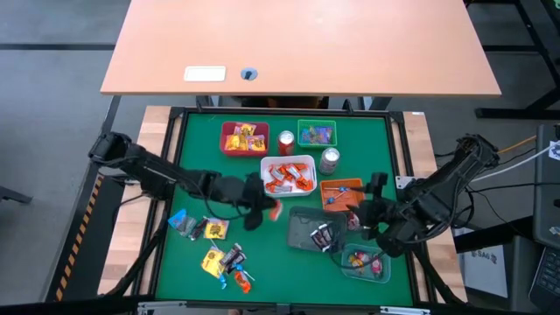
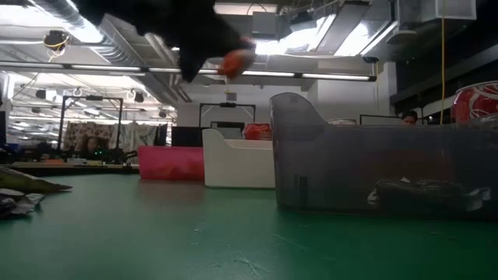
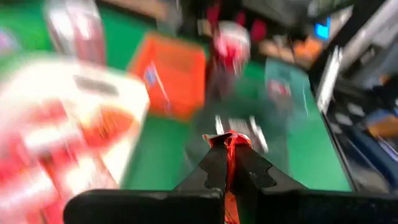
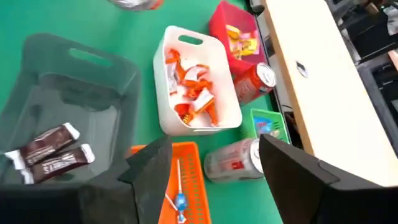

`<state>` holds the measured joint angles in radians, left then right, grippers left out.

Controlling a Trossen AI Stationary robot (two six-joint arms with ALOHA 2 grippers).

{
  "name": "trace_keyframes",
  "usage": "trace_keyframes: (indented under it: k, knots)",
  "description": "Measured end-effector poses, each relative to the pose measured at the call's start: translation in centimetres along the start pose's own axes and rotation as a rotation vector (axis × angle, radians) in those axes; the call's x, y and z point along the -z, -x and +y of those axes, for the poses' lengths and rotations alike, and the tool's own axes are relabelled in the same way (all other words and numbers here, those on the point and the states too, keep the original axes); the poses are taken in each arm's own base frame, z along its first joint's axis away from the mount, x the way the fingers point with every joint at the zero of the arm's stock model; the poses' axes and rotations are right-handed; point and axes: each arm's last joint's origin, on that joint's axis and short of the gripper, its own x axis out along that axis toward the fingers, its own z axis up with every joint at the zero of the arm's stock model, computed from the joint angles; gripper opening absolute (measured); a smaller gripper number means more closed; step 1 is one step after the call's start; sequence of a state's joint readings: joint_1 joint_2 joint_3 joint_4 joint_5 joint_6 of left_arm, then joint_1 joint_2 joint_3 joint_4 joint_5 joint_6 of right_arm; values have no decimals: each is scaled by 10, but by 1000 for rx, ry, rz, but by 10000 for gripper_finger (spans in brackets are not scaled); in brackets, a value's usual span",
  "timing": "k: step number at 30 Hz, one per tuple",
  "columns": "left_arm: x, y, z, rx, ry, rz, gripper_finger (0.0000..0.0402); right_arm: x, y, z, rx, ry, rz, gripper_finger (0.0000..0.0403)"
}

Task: Sort candy
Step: Put the orange candy into the white bin

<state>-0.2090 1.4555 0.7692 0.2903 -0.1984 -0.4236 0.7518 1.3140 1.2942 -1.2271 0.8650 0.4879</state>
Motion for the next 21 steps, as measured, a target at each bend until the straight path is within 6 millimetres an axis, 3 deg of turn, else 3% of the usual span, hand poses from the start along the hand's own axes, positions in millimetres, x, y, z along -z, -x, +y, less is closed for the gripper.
trace_keyframes:
  k: [7, 15, 21]
  knots:
    - [-23, -4, 30, -154, -190, -147, 1, -6, -18, -13, 53, -42, 48, 241]
    - [-30, -6, 58, -271, -187, -138, 5, -15, -43, -34, 40, -84, 105, 241]
    - [-33, -6, 67, -298, -177, -142, 56, -25, -59, -47, -48, -81, 93, 241]
